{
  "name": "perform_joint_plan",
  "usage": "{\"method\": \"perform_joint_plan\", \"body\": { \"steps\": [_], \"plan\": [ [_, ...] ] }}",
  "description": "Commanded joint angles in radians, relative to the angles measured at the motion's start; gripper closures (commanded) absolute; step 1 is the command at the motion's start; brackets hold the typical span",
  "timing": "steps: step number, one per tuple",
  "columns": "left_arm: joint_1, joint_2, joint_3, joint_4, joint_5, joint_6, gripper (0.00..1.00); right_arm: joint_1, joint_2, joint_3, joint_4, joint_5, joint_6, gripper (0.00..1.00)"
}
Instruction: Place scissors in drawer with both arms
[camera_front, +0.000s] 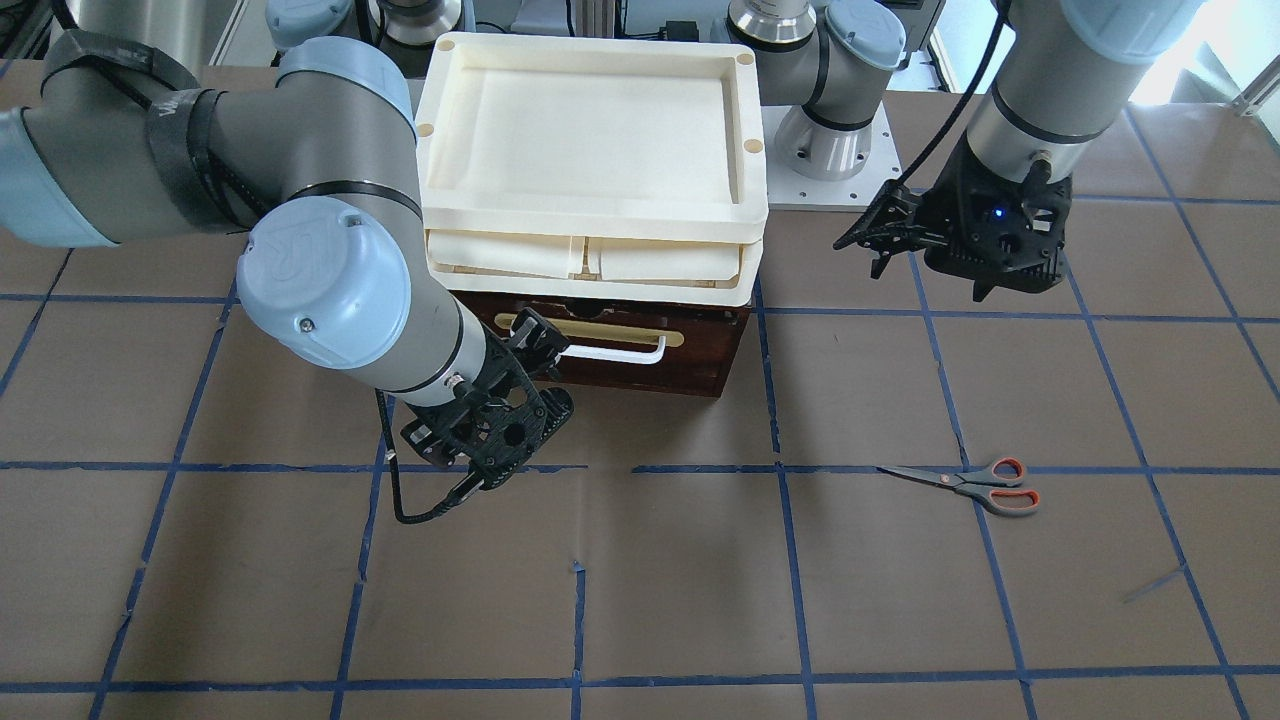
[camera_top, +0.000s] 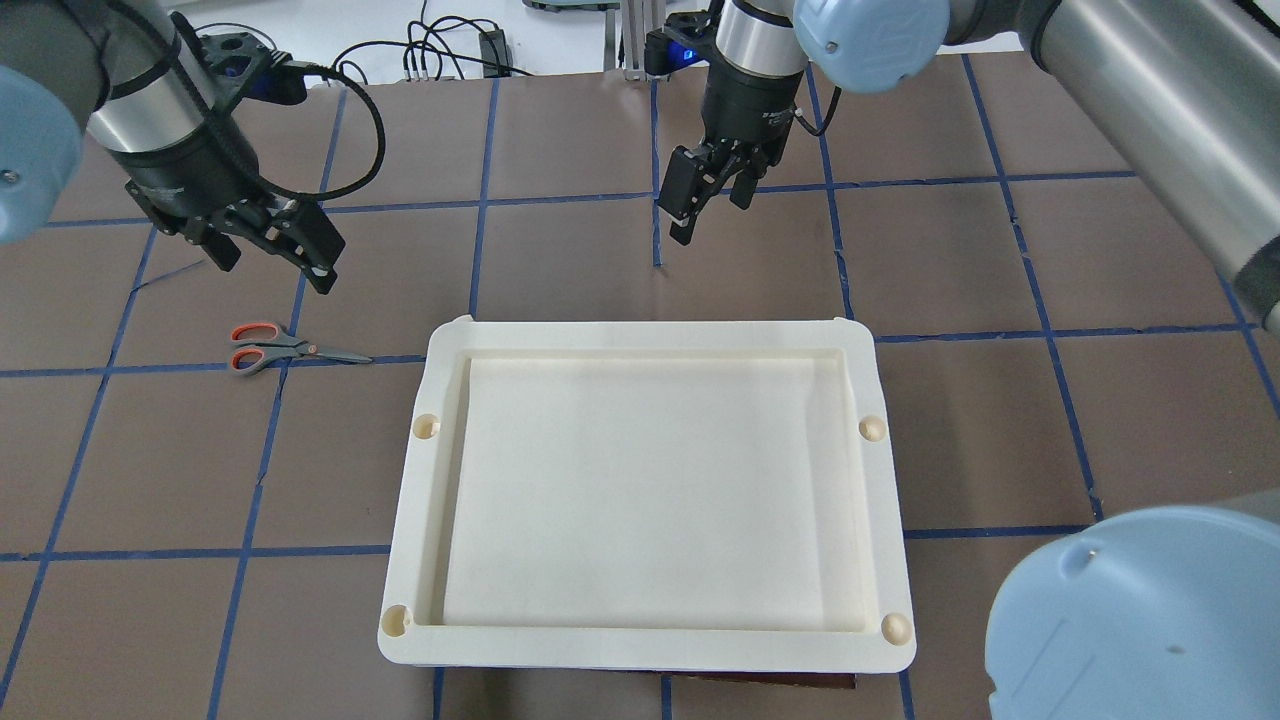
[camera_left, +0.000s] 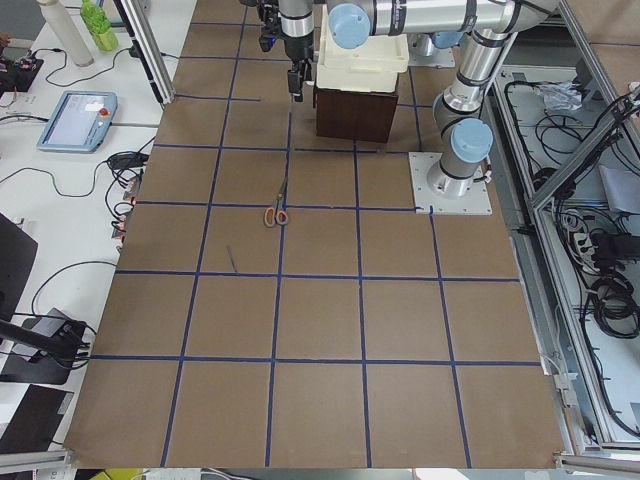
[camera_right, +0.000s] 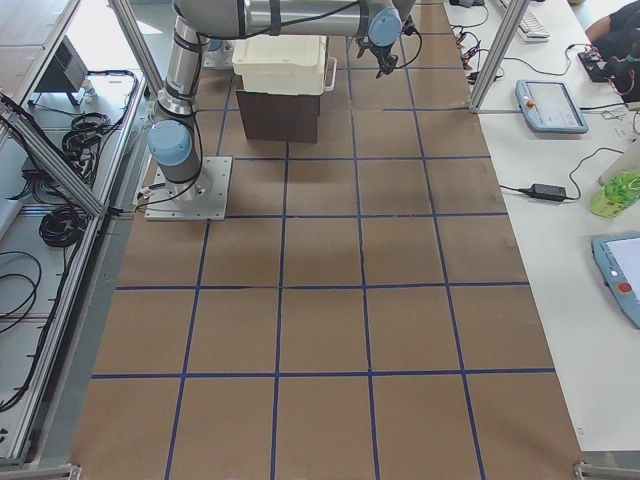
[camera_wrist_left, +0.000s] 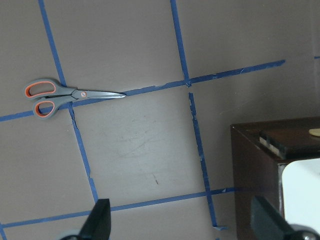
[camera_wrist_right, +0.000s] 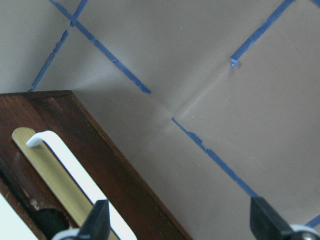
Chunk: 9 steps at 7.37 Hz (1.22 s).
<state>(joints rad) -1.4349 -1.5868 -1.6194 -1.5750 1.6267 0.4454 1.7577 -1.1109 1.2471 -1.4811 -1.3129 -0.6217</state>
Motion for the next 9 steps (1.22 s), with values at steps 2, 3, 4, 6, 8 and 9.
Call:
{"method": "perform_joint_plan", "body": {
  "steps": [2,3,4,6,8,9],
  "plan": [
    [0.143,-0.007,-0.091,0.084,-0.007,0.292,0.0,0.023,-0.003,0.055,0.065,0.004,-0.189,0.0],
    [0.171,-0.018,-0.12,0.095,-0.004,0.341,0.0,0.054,0.005,0.057,0.056,-0.005,-0.219,0.0],
    [0.188,-0.034,-0.14,0.127,-0.004,0.39,0.0,0.054,0.008,0.061,0.053,-0.006,-0.255,0.0],
    [0.191,-0.091,-0.149,0.205,-0.007,0.413,0.0,0.054,0.008,0.107,-0.037,-0.011,-0.367,0.0],
    [0.191,-0.107,-0.177,0.242,-0.005,0.55,0.01,0.063,0.007,0.147,-0.073,-0.011,-0.4,0.0],
    [0.191,-0.111,-0.194,0.254,-0.005,0.599,0.01,0.065,0.01,0.15,-0.074,-0.009,-0.403,0.0]
  ]
}}
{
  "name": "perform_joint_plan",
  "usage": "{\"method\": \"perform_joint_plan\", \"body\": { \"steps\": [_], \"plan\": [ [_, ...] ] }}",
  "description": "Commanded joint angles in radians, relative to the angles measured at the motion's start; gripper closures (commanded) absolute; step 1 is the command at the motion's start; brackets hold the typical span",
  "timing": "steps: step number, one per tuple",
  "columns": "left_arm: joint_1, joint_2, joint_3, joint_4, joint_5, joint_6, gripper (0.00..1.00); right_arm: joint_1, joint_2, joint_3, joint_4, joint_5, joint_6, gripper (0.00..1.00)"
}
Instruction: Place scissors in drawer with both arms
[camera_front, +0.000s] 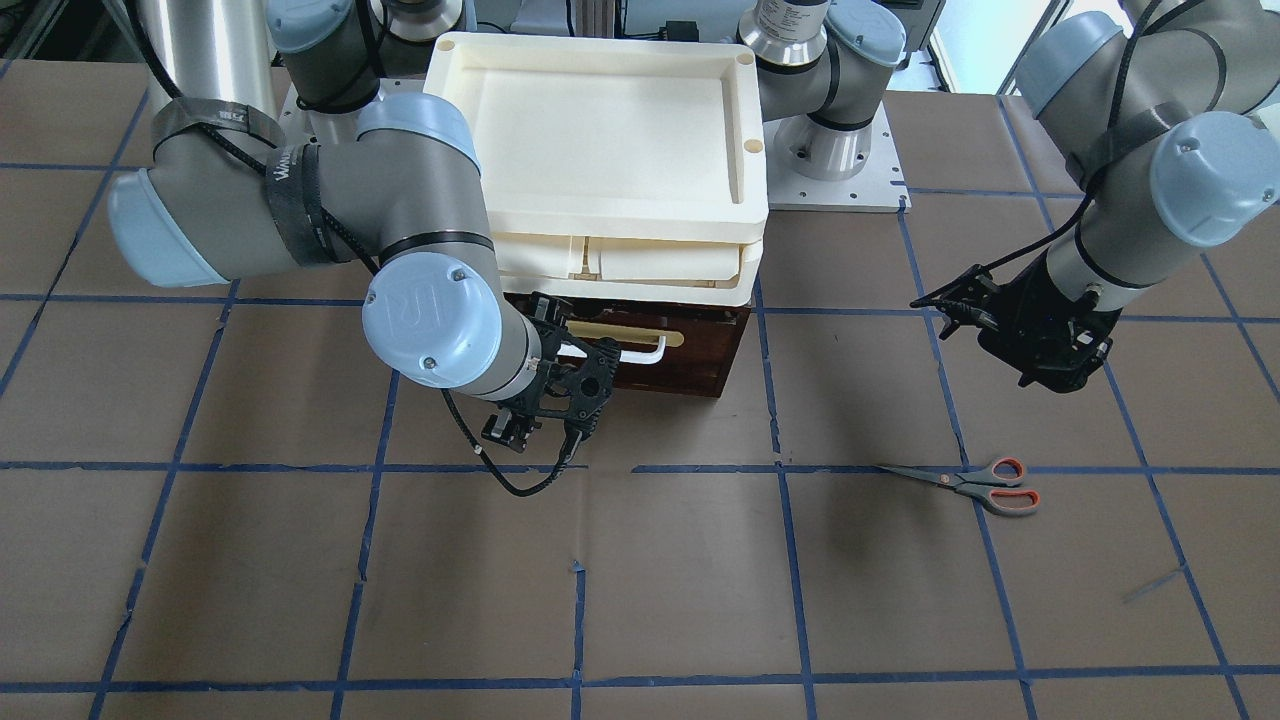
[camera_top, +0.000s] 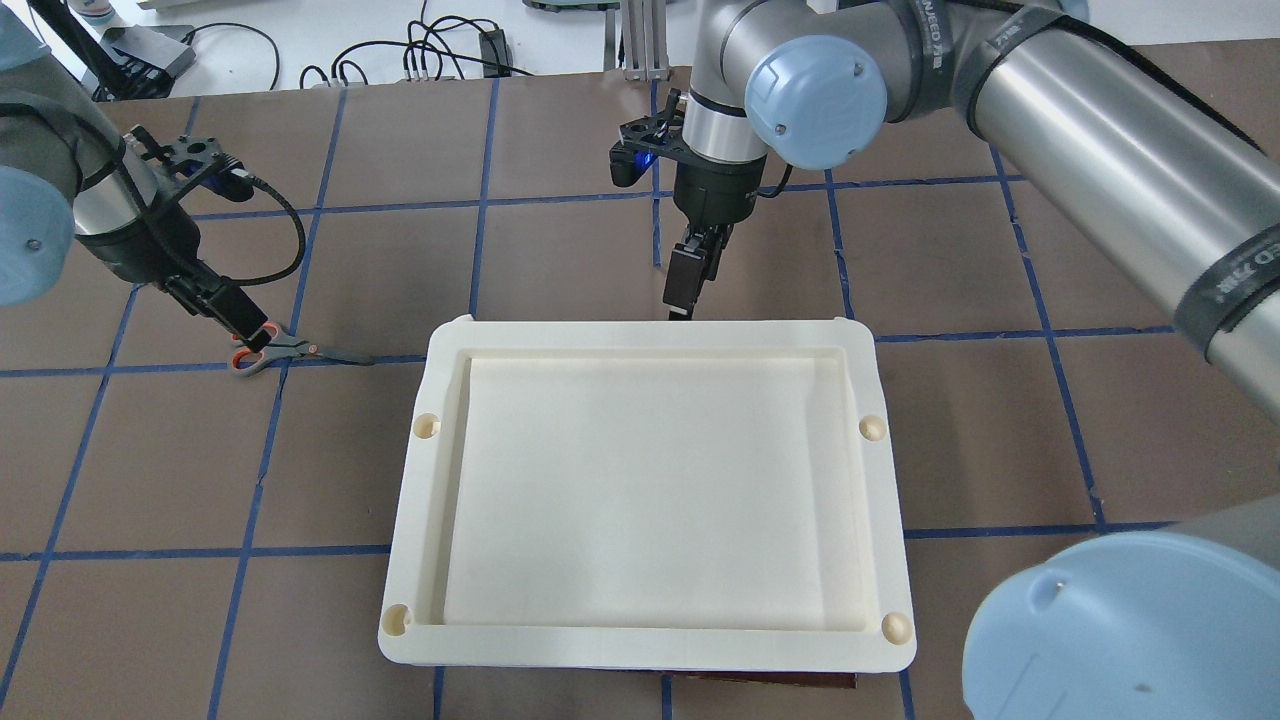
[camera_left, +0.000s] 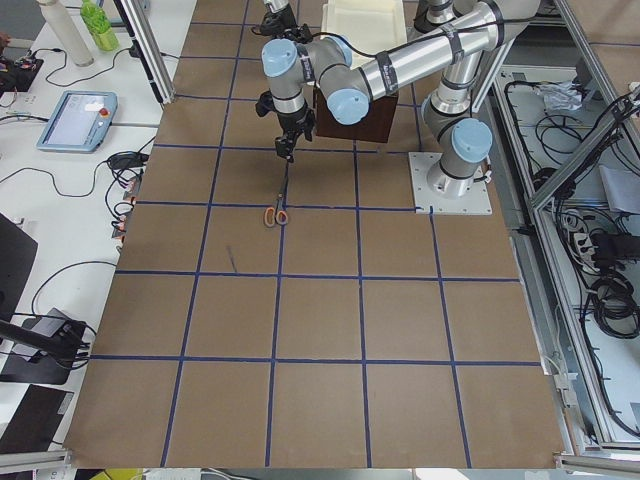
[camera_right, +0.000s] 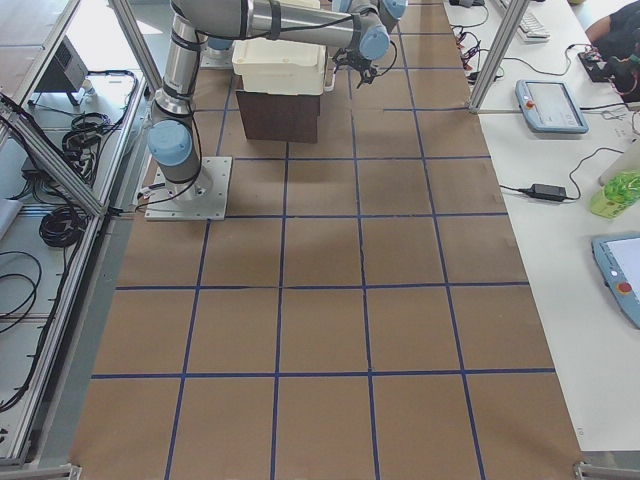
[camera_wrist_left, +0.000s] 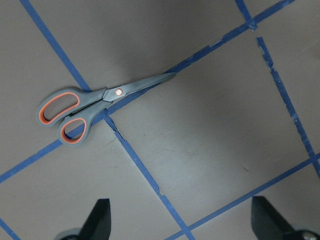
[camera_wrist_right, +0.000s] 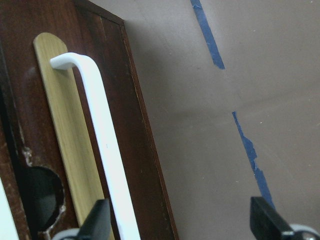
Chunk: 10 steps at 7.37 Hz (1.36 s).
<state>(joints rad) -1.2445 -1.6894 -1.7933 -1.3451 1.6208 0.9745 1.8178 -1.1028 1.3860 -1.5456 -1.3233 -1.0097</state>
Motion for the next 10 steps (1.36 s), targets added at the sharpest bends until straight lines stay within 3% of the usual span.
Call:
{"method": "perform_joint_plan", "body": {
  "steps": [1,3,6,10],
  "plan": [
    [0.0,-0.01,-0.04,0.046,0.001,0.075,0.01,0.005,0.015,0.011,0.011,0.001,-0.032,0.0],
    [0.002,-0.015,-0.057,0.06,0.002,0.14,0.01,0.005,0.017,0.011,0.019,0.001,-0.049,0.0],
    [0.014,-0.047,-0.104,0.187,0.001,0.32,0.01,0.006,0.014,0.037,0.016,0.001,-0.055,0.0],
    [0.037,-0.091,-0.109,0.227,-0.003,0.471,0.01,0.006,0.015,0.041,0.002,0.001,-0.058,0.0]
  ]
}}
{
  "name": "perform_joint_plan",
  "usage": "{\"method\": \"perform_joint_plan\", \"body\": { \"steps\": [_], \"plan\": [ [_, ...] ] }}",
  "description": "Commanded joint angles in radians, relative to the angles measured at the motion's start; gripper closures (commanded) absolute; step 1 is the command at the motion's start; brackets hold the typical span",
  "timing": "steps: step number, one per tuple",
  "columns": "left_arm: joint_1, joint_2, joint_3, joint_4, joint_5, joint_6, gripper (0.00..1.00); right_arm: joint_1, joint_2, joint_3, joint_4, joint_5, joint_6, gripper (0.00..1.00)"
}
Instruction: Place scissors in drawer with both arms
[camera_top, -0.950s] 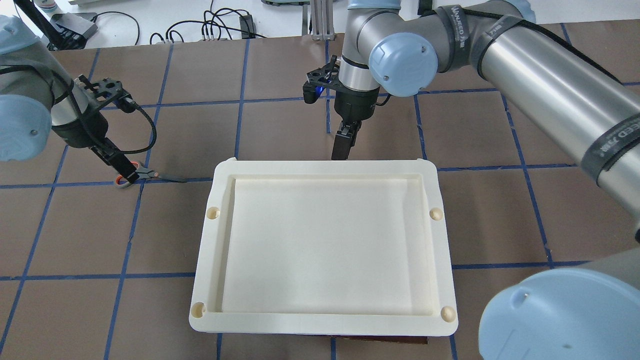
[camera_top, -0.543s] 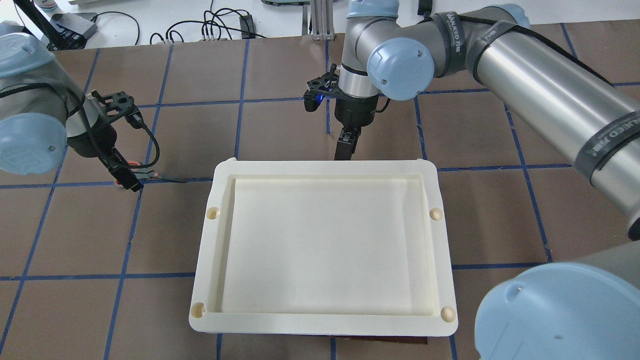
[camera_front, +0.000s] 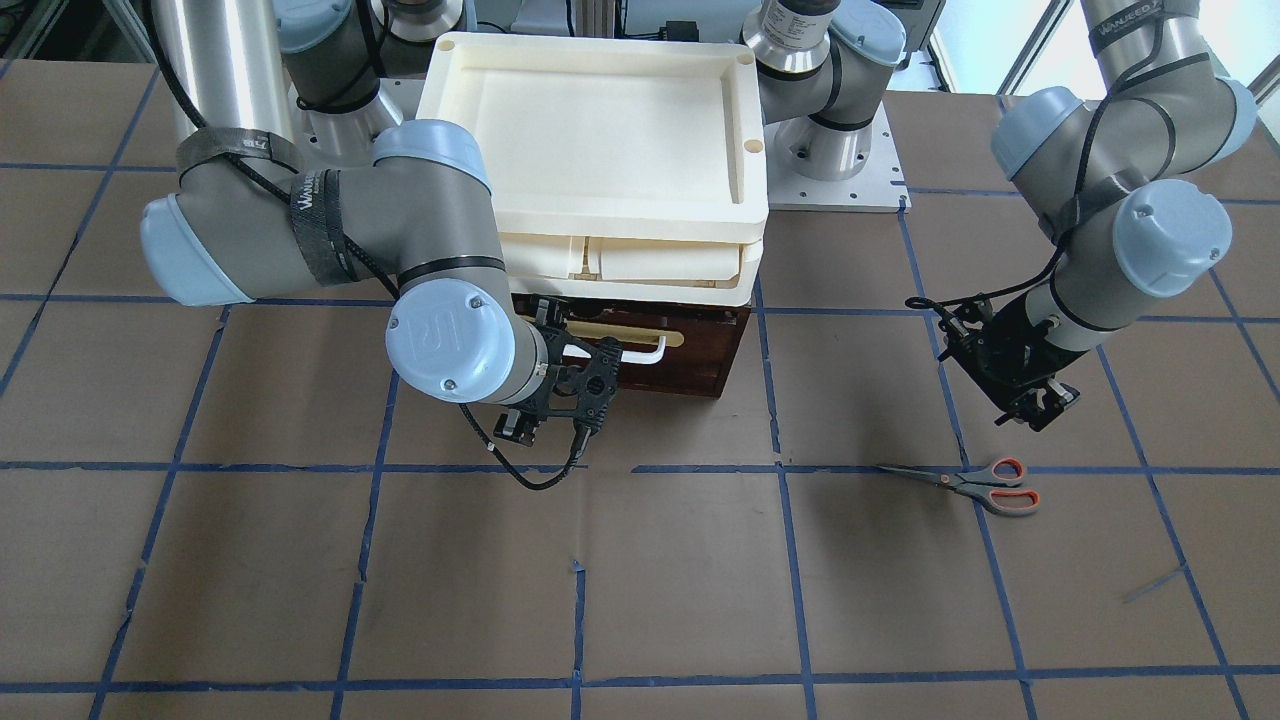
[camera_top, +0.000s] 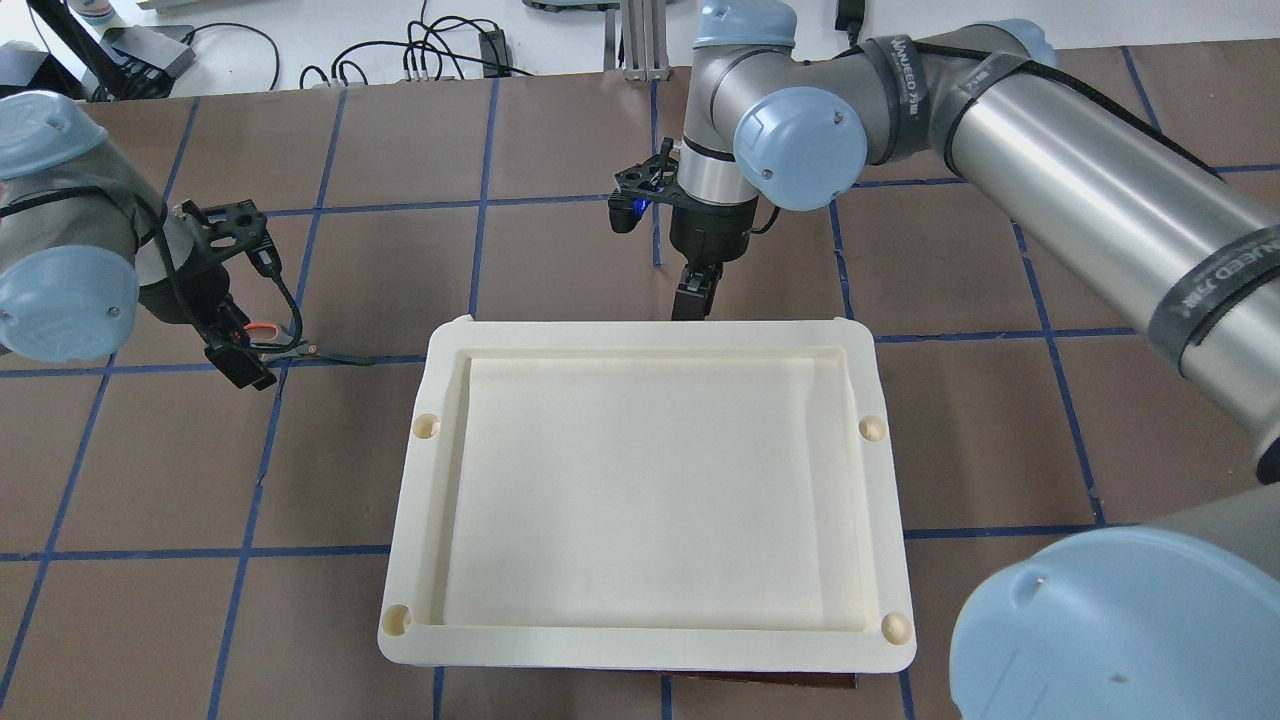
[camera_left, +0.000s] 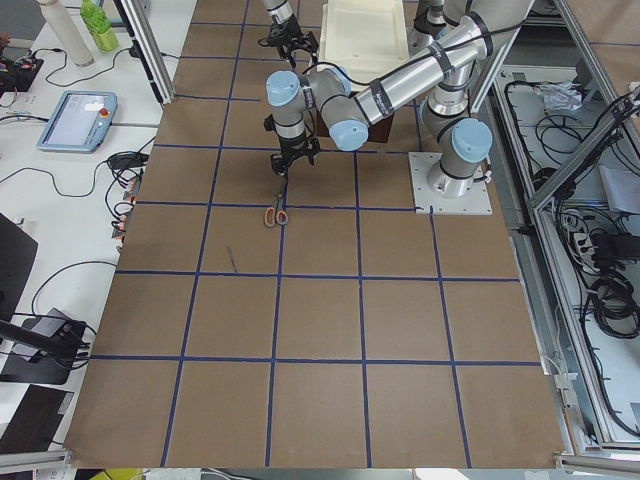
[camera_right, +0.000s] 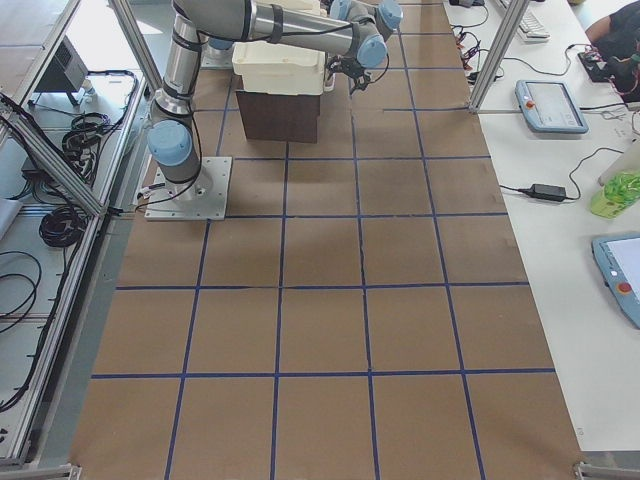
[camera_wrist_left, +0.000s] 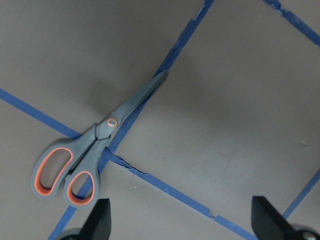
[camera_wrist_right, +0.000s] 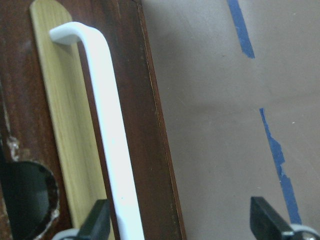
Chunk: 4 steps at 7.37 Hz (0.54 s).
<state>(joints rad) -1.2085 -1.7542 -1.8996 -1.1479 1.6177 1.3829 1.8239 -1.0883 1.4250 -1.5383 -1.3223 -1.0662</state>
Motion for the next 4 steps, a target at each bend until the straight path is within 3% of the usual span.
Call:
{"method": "perform_joint_plan", "body": {
  "steps": [1,4],
  "plan": [
    [0.001,-0.057,-0.003,0.121,0.004,0.174,0.01,0.0,-0.002,0.014,-0.006,0.0,-0.015,0.0],
    [0.001,-0.114,-0.012,0.222,-0.001,0.364,0.01,0.0,-0.005,0.035,-0.028,0.002,-0.017,0.0]
  ]
}}
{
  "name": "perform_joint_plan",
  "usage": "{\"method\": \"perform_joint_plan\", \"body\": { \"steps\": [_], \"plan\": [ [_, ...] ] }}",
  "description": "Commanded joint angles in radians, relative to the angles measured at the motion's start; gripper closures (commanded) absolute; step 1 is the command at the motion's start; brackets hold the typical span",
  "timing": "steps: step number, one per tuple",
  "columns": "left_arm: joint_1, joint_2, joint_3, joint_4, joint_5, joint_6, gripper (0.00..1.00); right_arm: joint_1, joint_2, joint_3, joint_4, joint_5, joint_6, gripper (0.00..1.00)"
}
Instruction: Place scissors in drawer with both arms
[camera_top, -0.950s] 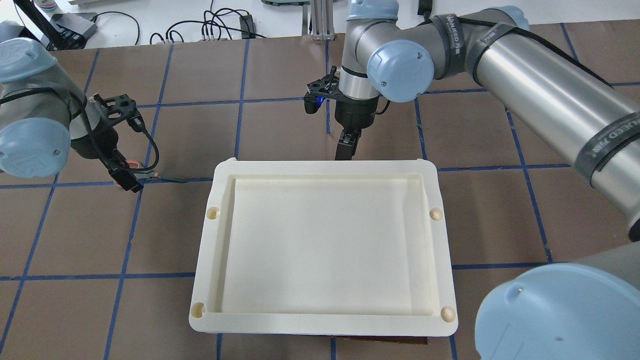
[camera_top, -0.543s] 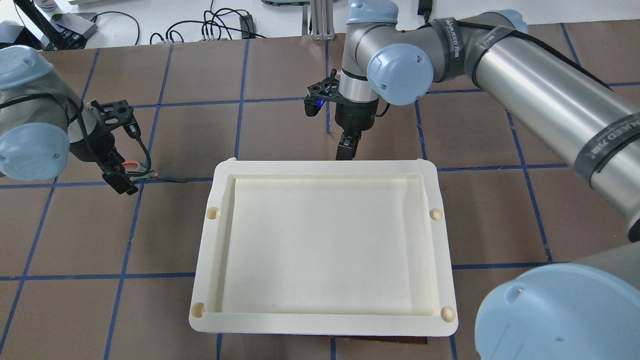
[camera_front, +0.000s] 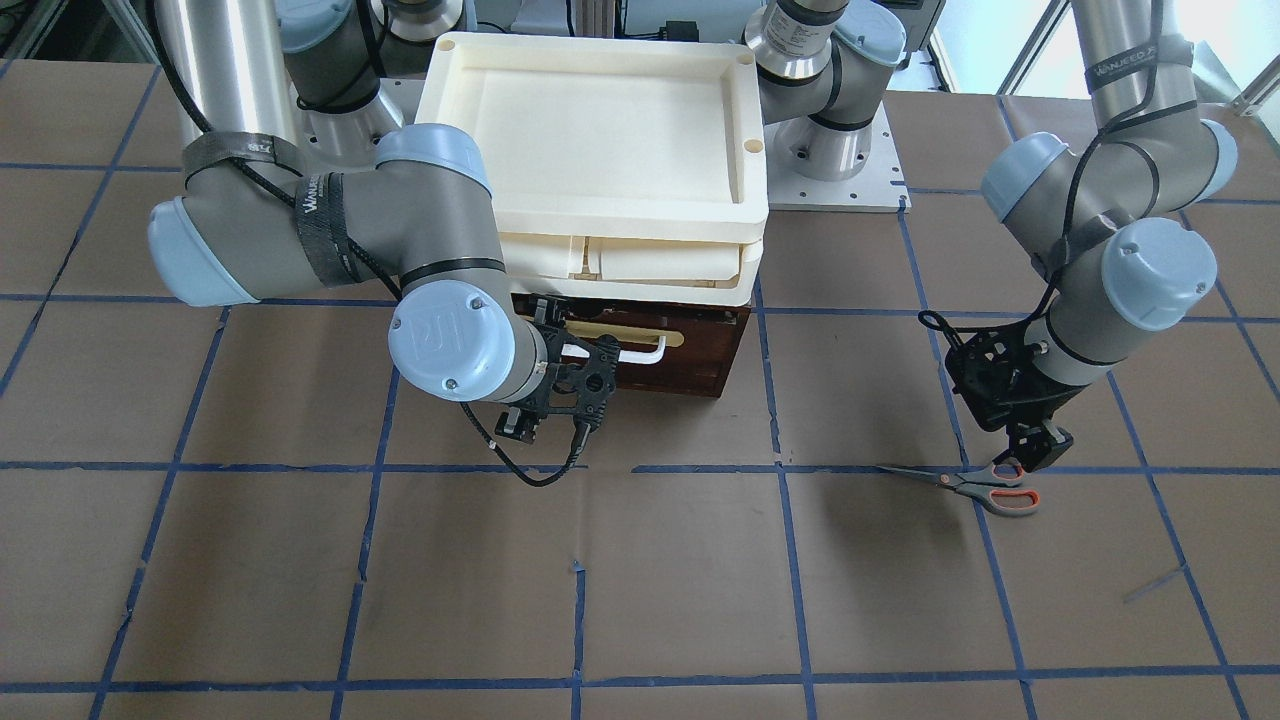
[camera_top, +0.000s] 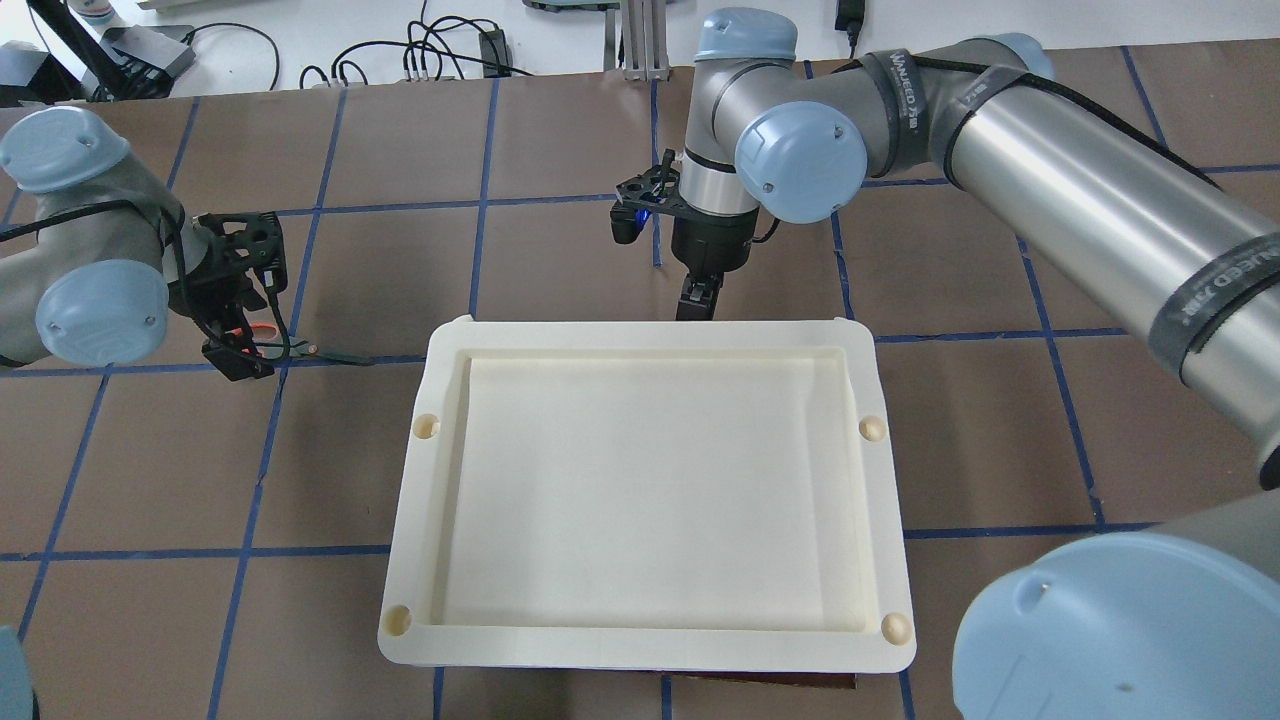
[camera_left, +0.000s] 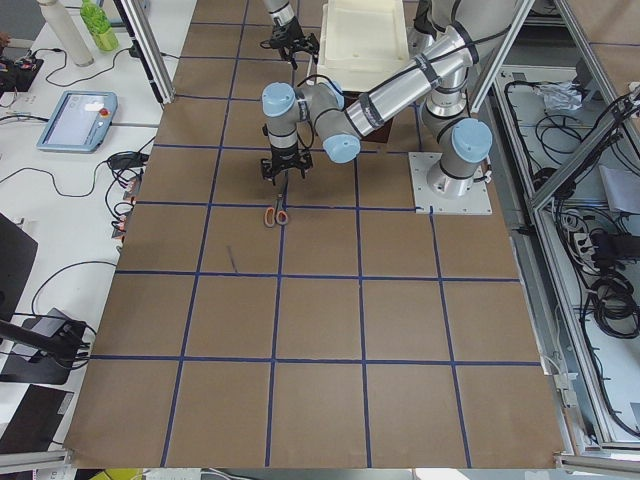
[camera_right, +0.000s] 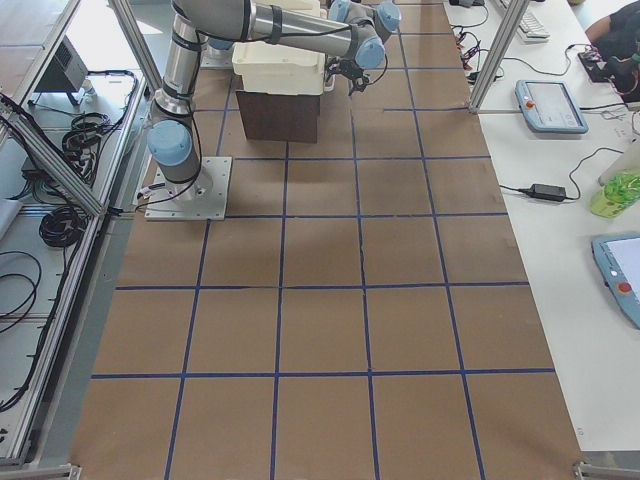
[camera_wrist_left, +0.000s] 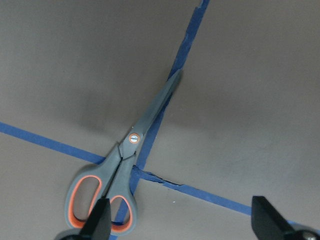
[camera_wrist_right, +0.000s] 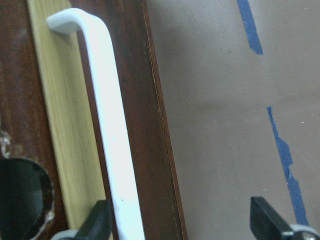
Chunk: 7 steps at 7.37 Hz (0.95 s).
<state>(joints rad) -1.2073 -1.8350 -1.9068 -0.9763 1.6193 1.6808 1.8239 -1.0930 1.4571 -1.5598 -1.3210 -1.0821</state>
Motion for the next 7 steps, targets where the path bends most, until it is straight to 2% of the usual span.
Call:
{"method": "perform_joint_plan", "body": {
  "steps": [1,5,7],
  "plan": [
    [0.0,-0.082,-0.008,0.132,-0.001,0.144,0.01,0.0,0.002,0.003,-0.019,0.0,-0.002,0.0],
    [0.002,-0.157,-0.008,0.227,-0.001,0.319,0.01,-0.002,0.01,-0.032,-0.032,-0.004,-0.013,0.0],
    [0.002,-0.167,-0.008,0.229,-0.009,0.347,0.02,-0.002,0.022,-0.055,-0.032,-0.012,-0.012,0.0]
  ]
}}
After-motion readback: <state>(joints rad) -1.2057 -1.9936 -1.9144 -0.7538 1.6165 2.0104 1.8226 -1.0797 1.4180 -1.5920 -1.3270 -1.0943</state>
